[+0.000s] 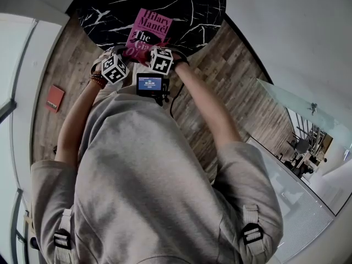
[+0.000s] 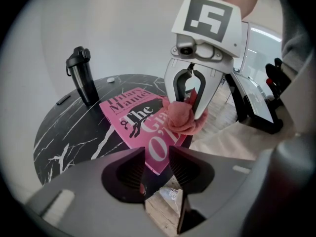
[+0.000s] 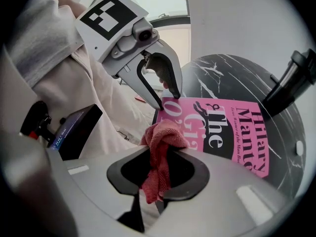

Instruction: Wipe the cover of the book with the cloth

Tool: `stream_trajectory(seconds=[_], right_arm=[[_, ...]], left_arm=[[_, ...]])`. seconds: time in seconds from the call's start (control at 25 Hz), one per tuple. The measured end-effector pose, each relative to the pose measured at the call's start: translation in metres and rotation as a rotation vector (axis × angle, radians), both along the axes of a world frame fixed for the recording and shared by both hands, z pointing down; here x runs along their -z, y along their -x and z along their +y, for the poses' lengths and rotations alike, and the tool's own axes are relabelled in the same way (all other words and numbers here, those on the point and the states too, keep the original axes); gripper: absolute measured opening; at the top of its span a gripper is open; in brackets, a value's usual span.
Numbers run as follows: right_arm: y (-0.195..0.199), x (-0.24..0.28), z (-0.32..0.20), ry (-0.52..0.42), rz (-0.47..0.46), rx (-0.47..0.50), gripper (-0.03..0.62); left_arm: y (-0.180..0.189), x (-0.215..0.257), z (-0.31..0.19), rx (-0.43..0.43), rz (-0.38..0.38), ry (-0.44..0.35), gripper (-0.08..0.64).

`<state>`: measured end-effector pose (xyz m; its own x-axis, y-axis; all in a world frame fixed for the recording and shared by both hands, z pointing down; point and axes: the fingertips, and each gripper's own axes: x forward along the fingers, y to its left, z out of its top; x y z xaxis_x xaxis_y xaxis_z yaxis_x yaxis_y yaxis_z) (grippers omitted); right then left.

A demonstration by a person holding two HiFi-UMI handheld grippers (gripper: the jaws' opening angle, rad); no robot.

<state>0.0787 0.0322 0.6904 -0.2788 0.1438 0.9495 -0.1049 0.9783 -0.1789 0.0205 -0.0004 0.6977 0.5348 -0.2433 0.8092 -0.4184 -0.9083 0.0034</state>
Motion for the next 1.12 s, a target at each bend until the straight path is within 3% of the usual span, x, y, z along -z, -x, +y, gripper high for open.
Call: stream_trajectory(seconds=[0.32,0.6,0.84,1.12], right_arm=[[-0.001,-0.001,-0.001,0.014,-0.015,-0.014,0.100],[-0.006,0.018,-0.024,0.094,-0.138,-0.088,0.106],[-0.018,0.040,-0.124,-0.085,-0.162,-0.166,0.106],[-0.026,0.025,-0.203,-0.209,-0.073,-0.210,0.106]], left_arm=[[0.000,0.000,0.000,0.004,0.003,-0.002,0.138],[0.000,0.001,0.000,0.024,0.012,0.005,0.138],[0.001,0.002,0.001,0.019,0.016,0.005,0.140],[-0.001,0.002,0.001,0.007,0.005,0.012,0.140]])
